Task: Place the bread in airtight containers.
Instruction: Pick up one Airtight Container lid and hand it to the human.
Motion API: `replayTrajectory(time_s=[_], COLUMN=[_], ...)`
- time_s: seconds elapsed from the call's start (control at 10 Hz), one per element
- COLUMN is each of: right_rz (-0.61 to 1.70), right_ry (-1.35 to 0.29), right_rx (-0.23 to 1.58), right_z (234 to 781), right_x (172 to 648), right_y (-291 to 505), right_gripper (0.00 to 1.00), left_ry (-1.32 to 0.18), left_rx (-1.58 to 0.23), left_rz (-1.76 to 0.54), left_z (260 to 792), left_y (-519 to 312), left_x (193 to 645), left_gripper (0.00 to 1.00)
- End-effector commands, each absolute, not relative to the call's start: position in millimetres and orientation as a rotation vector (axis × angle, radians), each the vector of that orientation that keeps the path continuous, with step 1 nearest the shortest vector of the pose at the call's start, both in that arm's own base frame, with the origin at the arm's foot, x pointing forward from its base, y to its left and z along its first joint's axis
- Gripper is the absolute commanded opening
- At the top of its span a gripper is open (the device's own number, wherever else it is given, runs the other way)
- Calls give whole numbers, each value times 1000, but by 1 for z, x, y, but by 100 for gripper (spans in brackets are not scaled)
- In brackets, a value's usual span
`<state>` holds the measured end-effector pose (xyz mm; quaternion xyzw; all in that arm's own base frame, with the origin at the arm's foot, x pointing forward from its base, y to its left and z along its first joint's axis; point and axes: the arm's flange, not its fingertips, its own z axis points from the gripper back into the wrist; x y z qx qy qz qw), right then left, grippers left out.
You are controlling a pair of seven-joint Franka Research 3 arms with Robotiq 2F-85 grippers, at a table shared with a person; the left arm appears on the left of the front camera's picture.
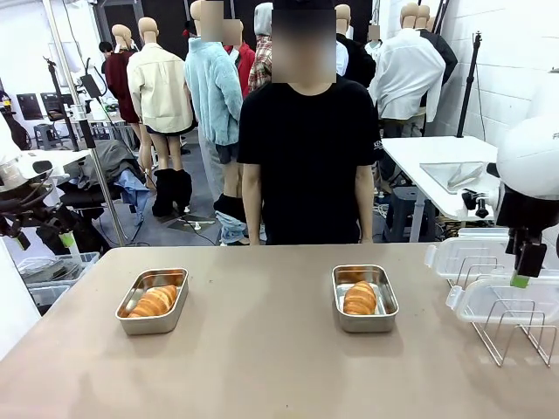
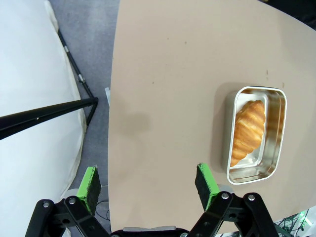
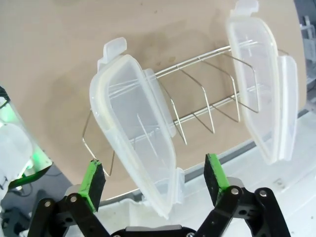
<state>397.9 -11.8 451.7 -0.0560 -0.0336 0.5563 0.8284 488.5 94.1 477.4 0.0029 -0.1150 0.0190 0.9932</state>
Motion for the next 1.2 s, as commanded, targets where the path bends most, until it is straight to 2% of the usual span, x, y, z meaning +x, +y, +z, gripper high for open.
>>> replayTrajectory(time_s=[0.0, 0.2, 0.5, 0.6, 1.0, 1.1], right_rz=[1210, 1243, 1241, 1237, 1196, 1198], right_ry=[-37, 36, 51, 47, 53, 53], right_rx=[-102, -94, -67, -77, -85, -84], right_z=[442, 427, 416, 415, 413, 414], right_x=[412, 422, 429, 431, 432, 432], right_y=[-14, -10, -8, -7, -6, -4], right_gripper=[100, 100, 100, 83, 3, 0], left_ry=[-240, -240, -240, -240, -240, -240], left_rx=[6, 6, 6, 6, 6, 6], left_rz=[42, 42, 42, 42, 42, 42], left_z=[477, 477, 477, 477, 477, 477], left_y=[96, 96, 96, 96, 96, 96], left_x=[486, 486, 486, 486, 486, 486], left_gripper=[100, 100, 100, 100, 100, 100])
